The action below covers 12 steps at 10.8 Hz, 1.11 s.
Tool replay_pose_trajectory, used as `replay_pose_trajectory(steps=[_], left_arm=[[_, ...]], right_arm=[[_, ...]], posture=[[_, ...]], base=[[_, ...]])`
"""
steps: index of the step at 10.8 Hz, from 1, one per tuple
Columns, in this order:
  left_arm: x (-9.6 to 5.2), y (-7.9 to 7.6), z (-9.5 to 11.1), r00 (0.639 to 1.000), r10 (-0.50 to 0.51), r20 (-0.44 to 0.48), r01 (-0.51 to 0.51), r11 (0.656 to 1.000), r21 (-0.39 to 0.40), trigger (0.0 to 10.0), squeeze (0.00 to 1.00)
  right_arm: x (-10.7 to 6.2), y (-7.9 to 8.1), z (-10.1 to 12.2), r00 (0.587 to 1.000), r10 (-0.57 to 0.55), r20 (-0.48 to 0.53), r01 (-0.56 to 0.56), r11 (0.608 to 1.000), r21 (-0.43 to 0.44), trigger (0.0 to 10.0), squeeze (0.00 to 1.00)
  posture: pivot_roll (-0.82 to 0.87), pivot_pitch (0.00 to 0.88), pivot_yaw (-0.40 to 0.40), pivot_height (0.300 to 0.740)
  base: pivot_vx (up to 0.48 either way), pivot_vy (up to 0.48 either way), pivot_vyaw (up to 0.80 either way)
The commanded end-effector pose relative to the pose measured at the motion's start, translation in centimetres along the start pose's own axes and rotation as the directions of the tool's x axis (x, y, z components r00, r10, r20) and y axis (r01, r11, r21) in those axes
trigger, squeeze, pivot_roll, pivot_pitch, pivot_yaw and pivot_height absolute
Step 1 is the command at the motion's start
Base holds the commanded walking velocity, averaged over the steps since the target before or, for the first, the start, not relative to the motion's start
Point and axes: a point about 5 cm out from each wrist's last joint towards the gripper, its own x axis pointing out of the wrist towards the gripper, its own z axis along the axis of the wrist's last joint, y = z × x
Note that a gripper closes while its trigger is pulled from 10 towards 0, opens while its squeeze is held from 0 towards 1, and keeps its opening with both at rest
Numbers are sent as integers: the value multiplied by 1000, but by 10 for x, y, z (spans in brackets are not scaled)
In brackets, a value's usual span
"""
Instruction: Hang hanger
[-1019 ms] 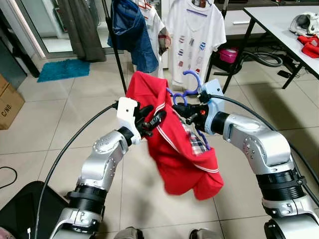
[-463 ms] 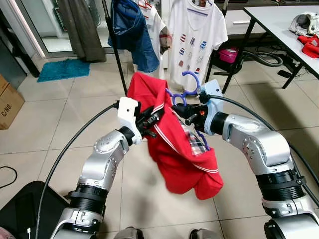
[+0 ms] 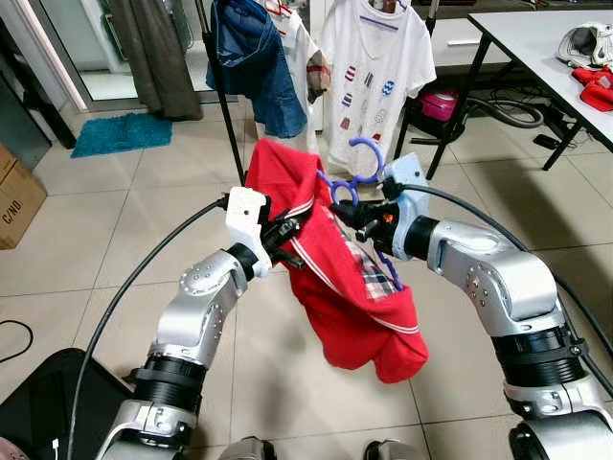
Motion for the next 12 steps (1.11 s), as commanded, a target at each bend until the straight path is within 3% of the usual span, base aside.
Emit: replay_pose_trajectory(steps=[1,2,4,6,8,10,12], left_arm=[[-4,6,7,999,35,9,-36,999,28,0,0],[-7,7,12,1000,26,-5,-25,998,54,0,0],[-17,11,21,993,1,-118,17,989,150,0,0],[-21,13,39,988,10,-152,18,984,178,0,0],[-24,15,58,983,15,-186,25,978,208,0,0],[-27,28,75,966,98,-241,-31,963,269,0,0],[-23,38,75,956,127,-264,-60,967,247,0,0]], right_arm=[[-1,2,4,1000,5,11,-4,999,-37,10000,0],[-3,1,-4,1000,-11,-26,10,999,-51,10000,0],[-6,2,-16,996,-16,-84,9,996,-87,10000,0],[-8,3,-26,988,4,-151,-27,988,-150,10000,0],[-12,13,-40,967,82,-242,-131,972,-195,10000,0],[-15,21,-48,945,143,-295,-211,955,-211,10000,0],[-17,25,-49,935,187,-301,-259,940,-220,10000,0]], posture=[[-163,72,72,740],[-163,69,72,740],[-160,63,69,740],[-158,56,66,740],[-156,43,60,740],[-157,33,57,740],[-153,25,52,740]], base=[[0,0,0],[0,0,0],[0,0,0],[0,0,0],[0,0,0],[0,0,0],[0,0,0]])
